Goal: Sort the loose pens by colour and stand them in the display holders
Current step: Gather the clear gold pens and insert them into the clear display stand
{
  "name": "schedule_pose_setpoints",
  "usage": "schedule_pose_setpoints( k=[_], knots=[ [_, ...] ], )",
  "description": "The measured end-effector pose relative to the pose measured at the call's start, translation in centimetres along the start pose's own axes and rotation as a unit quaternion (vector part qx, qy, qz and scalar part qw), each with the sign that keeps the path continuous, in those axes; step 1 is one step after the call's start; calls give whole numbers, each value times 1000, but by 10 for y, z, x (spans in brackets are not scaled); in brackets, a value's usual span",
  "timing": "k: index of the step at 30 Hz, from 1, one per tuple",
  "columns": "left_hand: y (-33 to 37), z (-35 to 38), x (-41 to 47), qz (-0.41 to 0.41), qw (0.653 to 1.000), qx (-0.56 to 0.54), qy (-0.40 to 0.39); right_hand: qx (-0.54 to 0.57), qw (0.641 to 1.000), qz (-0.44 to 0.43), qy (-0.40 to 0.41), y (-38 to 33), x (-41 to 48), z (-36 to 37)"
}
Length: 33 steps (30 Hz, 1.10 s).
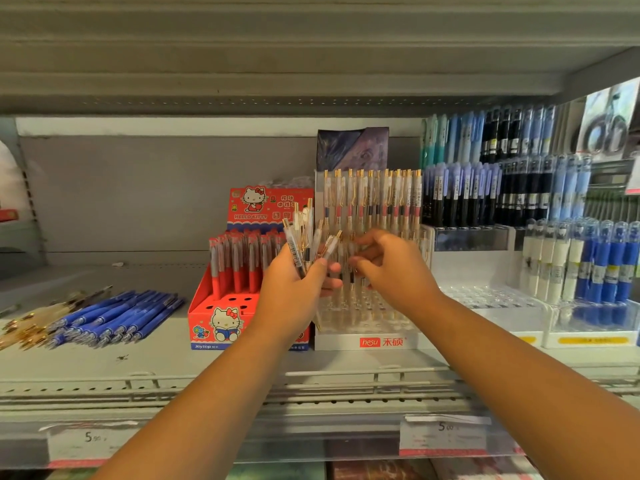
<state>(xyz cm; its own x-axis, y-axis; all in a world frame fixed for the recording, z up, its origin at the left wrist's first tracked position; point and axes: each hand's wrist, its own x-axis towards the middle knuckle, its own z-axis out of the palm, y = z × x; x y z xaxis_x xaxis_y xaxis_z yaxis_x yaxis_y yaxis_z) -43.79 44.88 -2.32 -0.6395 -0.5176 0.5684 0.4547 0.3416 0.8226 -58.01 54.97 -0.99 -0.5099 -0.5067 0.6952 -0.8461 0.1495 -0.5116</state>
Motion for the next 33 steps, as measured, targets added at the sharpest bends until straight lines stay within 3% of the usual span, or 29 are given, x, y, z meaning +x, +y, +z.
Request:
schedule_pose_setpoints(
  k=[6, 9, 14, 24, 33],
  knots=[
    [0, 3, -2, 0, 1000, -8, -30, -81, 995, -23, 55, -10, -6, -2],
    [1, 3, -1, -2, 999, -13, -29, 46, 995, -15, 88, -19, -7, -7],
    [4, 4, -2, 8, 999, -12, -39, 296, 955, 17, -24, -36, -15, -7],
    [1, 3, 0, 14, 1000, -5, -23, 311, 950, 22, 25, -37, -21, -6],
    [-2, 1, 1, -18, 999, 46, -21, 384, 908, 99, 131, -28, -9, -21]
  ],
)
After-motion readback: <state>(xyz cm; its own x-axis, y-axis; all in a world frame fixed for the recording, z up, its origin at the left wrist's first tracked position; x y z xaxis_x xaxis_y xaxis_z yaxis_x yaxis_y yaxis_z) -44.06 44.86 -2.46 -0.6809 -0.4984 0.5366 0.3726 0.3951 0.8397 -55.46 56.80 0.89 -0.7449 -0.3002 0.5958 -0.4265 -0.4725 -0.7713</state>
